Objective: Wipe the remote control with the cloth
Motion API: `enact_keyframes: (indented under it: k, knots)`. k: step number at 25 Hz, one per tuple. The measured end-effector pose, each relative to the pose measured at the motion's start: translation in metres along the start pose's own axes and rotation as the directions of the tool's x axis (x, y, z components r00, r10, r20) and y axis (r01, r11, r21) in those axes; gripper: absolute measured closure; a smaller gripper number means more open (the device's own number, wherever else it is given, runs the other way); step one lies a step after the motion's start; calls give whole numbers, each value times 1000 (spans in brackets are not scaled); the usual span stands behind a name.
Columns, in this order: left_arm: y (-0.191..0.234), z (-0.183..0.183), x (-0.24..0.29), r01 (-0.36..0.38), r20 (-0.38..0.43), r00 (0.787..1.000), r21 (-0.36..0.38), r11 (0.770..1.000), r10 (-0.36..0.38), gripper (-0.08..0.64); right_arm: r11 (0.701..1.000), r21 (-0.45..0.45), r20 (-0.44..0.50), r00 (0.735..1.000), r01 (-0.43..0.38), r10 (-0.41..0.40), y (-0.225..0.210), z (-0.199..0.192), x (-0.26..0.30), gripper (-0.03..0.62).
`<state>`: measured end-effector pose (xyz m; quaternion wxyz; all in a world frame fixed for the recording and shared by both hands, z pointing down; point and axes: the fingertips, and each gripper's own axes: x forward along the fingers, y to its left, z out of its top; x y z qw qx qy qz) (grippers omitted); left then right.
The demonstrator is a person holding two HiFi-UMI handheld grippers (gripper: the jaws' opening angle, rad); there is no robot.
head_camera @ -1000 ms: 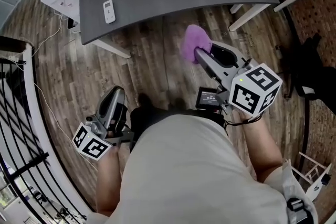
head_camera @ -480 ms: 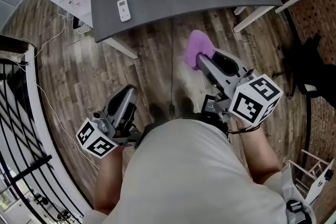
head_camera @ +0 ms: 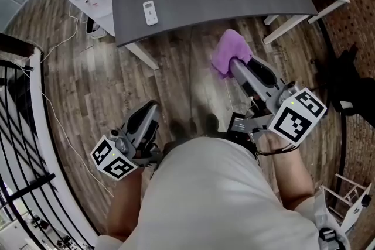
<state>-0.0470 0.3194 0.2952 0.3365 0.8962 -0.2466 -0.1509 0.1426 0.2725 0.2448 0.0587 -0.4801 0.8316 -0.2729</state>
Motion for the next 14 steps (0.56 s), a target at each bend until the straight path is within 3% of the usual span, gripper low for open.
enact_keyframes:
  k: [4,14]
  knots:
    - [-5,0,-5,9,9,1000,-4,1000,-9,529,999,45,16,1000,-4,4,3,1,-6,486]
    - [-5,-16,-2,-24,-32,999,24,999,25,529,999,28,-7,1000,23,-23,-9,-9,-17,486]
